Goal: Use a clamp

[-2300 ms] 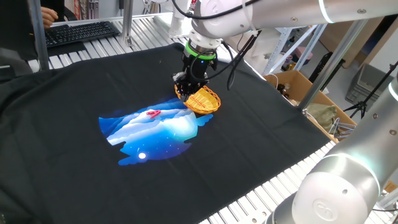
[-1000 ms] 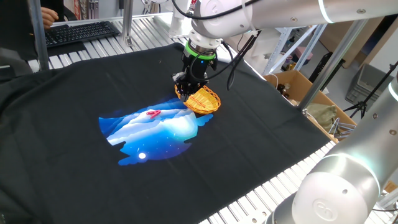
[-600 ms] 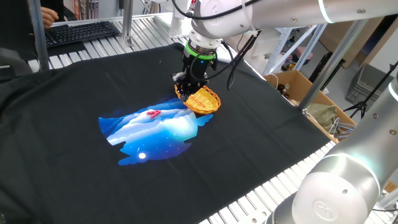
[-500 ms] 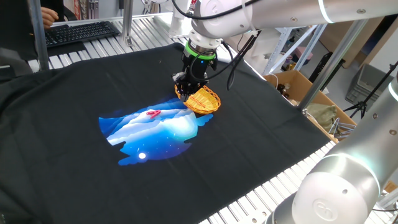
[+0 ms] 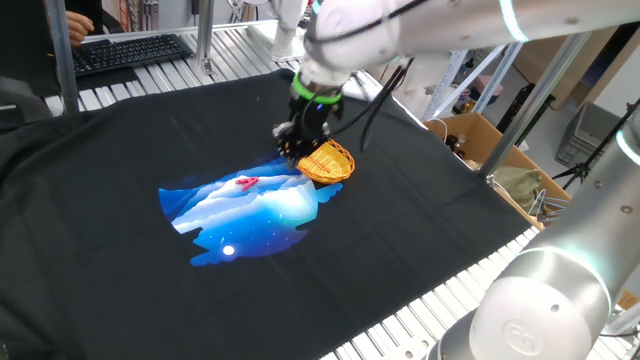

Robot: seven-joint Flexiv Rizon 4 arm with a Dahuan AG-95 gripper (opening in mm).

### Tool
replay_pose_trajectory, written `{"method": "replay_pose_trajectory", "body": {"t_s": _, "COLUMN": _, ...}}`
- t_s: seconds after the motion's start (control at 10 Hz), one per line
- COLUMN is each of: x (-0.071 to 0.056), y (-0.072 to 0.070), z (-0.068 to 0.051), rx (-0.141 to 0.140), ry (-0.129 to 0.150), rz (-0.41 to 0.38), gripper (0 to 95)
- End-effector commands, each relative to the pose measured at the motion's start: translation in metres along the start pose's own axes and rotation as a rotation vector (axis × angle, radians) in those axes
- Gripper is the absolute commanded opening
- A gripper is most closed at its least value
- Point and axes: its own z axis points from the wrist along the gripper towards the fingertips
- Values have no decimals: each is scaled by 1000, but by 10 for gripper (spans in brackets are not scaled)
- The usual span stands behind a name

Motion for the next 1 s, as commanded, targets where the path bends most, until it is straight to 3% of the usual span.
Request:
{"method": "replay_pose_trajectory", "body": {"t_s": 0.1, "x": 1, "y": 1, "z": -1, "rx": -6, "ry": 4, "rz": 66, "gripper": 0}}
{"method": "replay_pose_trajectory", "body": {"t_s": 0.4, "x": -1, "y": 5, "z": 4, "rx": -7, "ry": -5, "rz": 114, "gripper": 0}}
{"method": "replay_pose_trajectory", "body": {"t_s": 0.7, "x": -4, "y": 12, "z": 10, "rx": -11, "ry": -9, "rz": 243, "gripper": 0}}
{"method": "replay_pose_trajectory", "body": {"t_s": 1.0, "x": -9, "y": 20, "z": 17, "rx": -5, "ry": -33, "rz": 334, "gripper": 0}}
